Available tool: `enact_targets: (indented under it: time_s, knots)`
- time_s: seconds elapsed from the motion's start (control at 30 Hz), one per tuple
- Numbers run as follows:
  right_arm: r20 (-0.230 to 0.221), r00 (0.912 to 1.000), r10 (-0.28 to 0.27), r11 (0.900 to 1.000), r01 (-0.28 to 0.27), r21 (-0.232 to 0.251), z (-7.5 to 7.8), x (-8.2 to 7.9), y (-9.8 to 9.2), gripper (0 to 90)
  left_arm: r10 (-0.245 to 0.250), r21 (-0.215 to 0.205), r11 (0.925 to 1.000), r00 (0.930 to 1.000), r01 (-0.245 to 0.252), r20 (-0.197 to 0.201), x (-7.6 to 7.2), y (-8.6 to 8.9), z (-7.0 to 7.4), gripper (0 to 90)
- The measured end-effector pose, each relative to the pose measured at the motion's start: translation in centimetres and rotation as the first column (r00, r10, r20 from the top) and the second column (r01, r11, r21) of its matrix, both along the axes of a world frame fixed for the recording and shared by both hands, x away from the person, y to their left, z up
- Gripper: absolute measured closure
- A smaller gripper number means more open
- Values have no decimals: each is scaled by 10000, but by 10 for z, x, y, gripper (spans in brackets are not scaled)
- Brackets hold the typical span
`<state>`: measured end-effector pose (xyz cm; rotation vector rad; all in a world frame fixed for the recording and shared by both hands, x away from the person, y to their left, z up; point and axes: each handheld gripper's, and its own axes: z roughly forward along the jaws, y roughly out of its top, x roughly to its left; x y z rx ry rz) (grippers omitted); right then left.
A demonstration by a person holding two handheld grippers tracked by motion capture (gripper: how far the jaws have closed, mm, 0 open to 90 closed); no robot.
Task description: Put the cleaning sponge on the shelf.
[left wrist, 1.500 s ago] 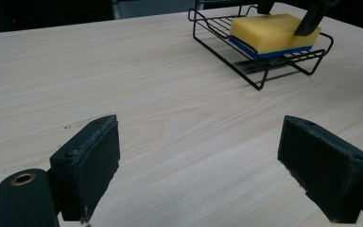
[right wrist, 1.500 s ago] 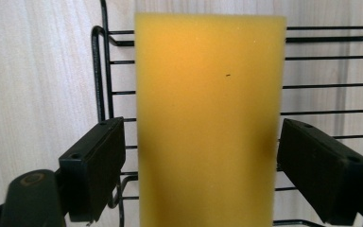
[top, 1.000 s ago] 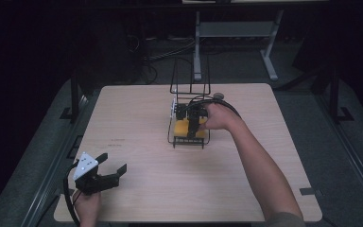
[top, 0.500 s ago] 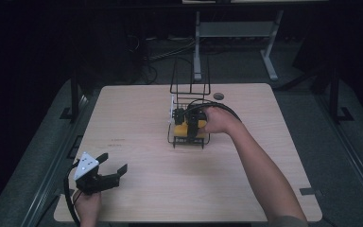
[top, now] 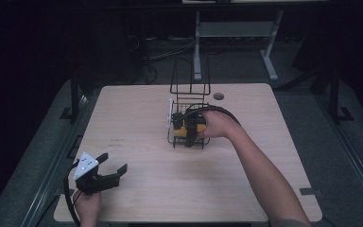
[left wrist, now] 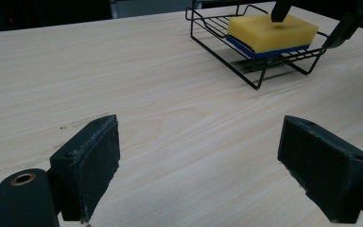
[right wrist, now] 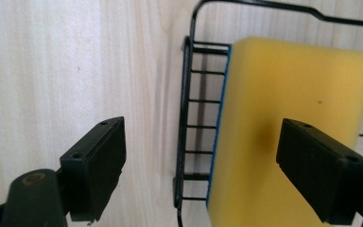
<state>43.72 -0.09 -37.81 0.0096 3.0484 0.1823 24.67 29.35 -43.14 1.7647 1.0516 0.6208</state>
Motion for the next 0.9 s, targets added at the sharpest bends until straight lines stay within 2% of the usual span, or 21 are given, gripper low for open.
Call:
enact_targets:
  time_s: [0.17, 0.27, 0.5, 0.9]
  knots:
    - [34, 9999, 120, 9999, -120, 85, -1, -5, 3, 165, 35, -20, 10000, 10000, -35, 0, 0, 1, 0, 130]
    - [-116, 9999, 39, 9999, -38, 125, -3, -8, 3, 165, 31, -25, 10000, 10000, -31, -7, 0, 2, 0, 129]
    - [4, 10000, 99, 9999, -99, 102, -5, -12, 1, 162, -4, 31, 10000, 10000, 5, -35, 1, 0, 0, 130]
    - [63, 9996, 275, 9996, -275, 99, 2, -24, 4, 162, 75, -7, 10000, 10000, -75, -46, 1, 2, 0, 130]
